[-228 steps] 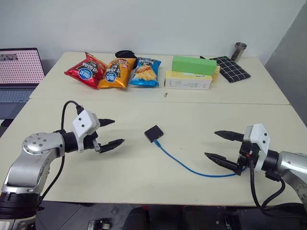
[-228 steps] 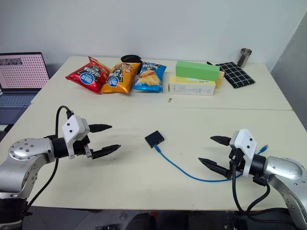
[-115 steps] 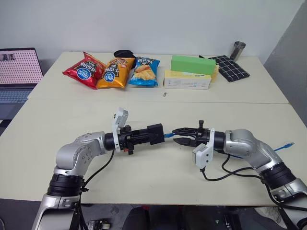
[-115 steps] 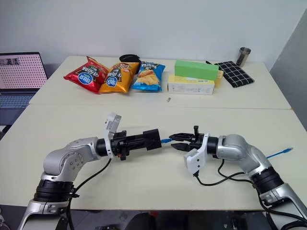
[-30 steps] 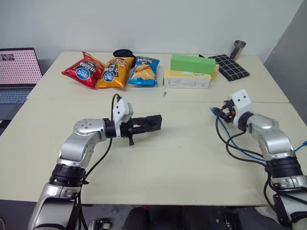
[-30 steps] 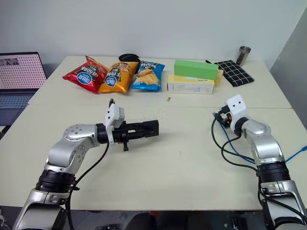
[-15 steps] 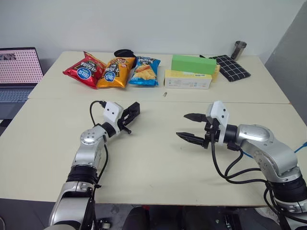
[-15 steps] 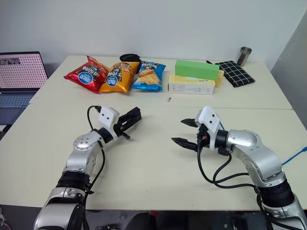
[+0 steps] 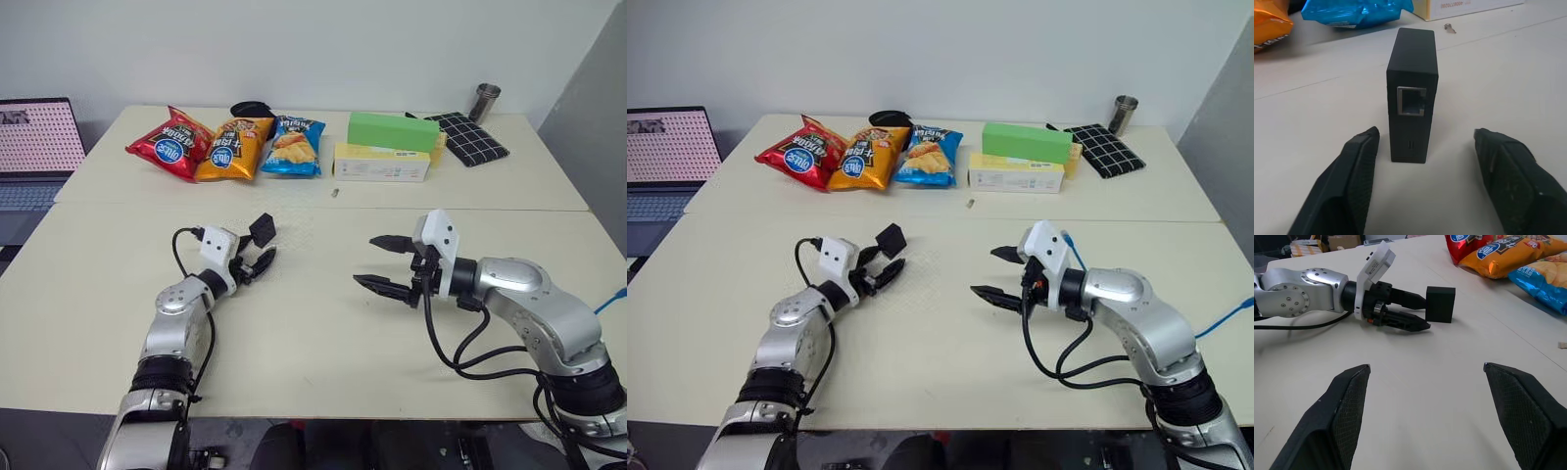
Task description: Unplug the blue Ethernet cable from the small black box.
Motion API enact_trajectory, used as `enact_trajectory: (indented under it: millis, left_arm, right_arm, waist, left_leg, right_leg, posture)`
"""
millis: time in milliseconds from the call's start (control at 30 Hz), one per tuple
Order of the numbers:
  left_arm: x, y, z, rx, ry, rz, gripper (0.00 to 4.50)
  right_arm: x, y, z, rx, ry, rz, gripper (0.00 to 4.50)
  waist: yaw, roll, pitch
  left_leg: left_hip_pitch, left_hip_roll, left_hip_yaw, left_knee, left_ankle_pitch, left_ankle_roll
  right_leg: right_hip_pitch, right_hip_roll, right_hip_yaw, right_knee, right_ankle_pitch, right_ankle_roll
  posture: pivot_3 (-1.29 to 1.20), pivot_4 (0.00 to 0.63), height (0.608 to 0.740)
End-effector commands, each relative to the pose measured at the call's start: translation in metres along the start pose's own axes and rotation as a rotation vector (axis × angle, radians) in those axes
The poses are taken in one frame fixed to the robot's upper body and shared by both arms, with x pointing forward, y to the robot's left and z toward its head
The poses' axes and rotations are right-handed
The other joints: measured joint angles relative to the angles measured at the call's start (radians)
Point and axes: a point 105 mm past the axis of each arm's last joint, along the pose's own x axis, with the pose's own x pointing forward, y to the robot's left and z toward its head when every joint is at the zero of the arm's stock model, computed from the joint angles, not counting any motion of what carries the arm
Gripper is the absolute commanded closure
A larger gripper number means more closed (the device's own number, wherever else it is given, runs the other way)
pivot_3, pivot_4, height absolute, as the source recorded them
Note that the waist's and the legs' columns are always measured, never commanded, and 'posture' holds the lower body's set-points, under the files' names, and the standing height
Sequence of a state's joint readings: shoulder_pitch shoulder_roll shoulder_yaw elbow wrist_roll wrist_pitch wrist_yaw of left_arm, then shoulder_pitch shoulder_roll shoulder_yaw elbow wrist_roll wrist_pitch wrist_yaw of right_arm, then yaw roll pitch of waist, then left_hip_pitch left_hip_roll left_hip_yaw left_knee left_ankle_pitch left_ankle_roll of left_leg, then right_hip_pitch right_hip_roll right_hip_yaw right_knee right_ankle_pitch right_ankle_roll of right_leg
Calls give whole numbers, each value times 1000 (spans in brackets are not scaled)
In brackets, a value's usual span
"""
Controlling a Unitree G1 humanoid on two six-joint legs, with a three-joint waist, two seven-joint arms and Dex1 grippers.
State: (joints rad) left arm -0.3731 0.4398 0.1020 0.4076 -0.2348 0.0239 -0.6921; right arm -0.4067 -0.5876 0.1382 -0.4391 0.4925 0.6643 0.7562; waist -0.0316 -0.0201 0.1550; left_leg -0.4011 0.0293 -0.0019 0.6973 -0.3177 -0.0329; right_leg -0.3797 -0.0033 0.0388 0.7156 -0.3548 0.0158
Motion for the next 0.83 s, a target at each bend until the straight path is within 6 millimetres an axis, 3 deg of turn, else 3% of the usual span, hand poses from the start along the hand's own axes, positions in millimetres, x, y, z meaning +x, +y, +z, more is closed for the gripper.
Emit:
enact_trajectory:
  millis: [33, 133, 300, 600, 833]
  left_arm:
    - [-24, -6, 15, 29, 15, -61, 816]
    - [-46, -1, 25, 75, 73, -64, 816]
    - [-65, -1, 42, 198, 139, -116, 816]
    - [-79, 12, 81, 271, 117, -186, 816]
    - [-79, 7, 83, 251, 125, -232, 816]
  right_arm:
    - [-9, 3, 6, -23, -26, -25, 569]
    - [-26, -2, -1, 1, -13, -90, 569]
    - [-55, -17, -12, 39, 27, -208, 569]
    - [-122, -47, -25, 88, 92, -446, 569]
    - [-135, -52, -33, 99, 122, -477, 569]
  waist:
    - [0, 0, 0]
    - [3, 0, 0]
    - [6, 0, 0]
    - [5, 1, 1]
    - [4, 1, 1]
  left_leg:
    - [0, 0, 0, 0, 0, 0]
    - [0, 0, -1, 0, 0, 0]
    - [1, -1, -2, 0, -1, 2]
    - [2, -1, -2, 0, -2, 3]
    - [2, -1, -1, -1, -2, 4]
  right_leg:
    - [0, 0, 0, 0, 0, 0]
    - [0, 0, 0, 0, 0, 0]
    - [3, -1, -1, -1, 0, 0]
    - [5, 0, -1, -2, 0, 0]
    - [5, 0, 0, -2, 0, 0]
  posture:
    - [0, 150, 740]
    - [0, 150, 740]
    - [0, 150, 740]
    - [0, 150, 740]
    - [0, 150, 740]
